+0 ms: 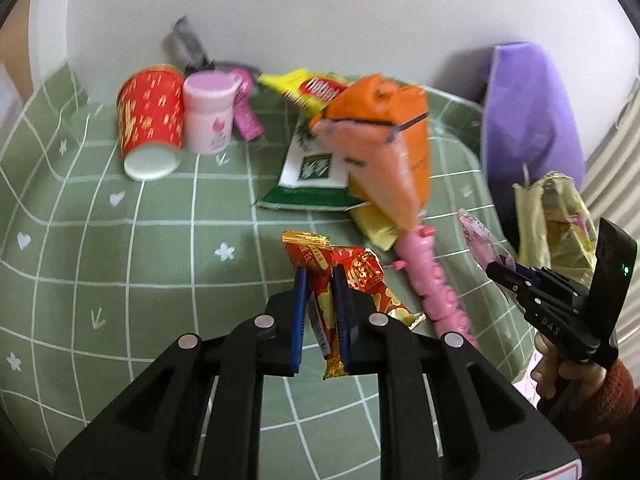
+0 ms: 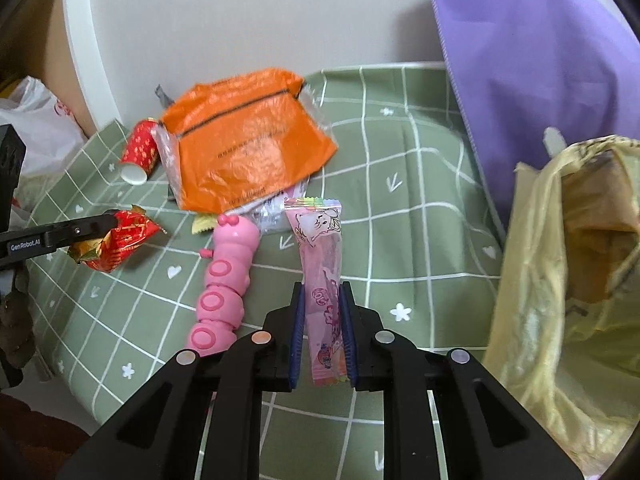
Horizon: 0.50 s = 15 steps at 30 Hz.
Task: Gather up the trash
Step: 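Carry both wrappers over the yellow trash bag and open both grippers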
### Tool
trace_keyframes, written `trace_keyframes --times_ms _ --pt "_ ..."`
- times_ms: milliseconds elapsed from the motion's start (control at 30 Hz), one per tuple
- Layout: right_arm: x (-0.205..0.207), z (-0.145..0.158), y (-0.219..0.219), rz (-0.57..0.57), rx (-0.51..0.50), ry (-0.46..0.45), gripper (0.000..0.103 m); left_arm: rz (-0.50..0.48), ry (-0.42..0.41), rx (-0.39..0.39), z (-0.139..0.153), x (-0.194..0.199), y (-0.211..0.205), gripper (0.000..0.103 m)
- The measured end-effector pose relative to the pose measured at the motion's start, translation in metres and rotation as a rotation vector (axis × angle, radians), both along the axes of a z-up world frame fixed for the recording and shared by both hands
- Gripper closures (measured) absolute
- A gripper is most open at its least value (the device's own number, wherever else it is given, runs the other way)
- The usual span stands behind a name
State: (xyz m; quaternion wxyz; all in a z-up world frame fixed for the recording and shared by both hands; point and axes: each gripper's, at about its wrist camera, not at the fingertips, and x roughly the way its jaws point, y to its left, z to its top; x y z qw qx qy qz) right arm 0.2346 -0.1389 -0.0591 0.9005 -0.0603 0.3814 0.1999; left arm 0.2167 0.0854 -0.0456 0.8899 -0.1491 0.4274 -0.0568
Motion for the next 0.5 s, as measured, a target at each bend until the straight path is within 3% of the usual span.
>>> trace_keyframes --times_ms 267,500 --pt "-0.016 0.032 -0.023 -0.036 0.035 -0.068 0.086 -0.109 -0.140 0.025 0.044 -0.007 -0.021 0.090" --pt "-0.034 0.084 -0.056 -0.121 0.050 -0.192 0.086 -0.266 -0.283 0.032 0.102 0.028 -0.072 0.090"
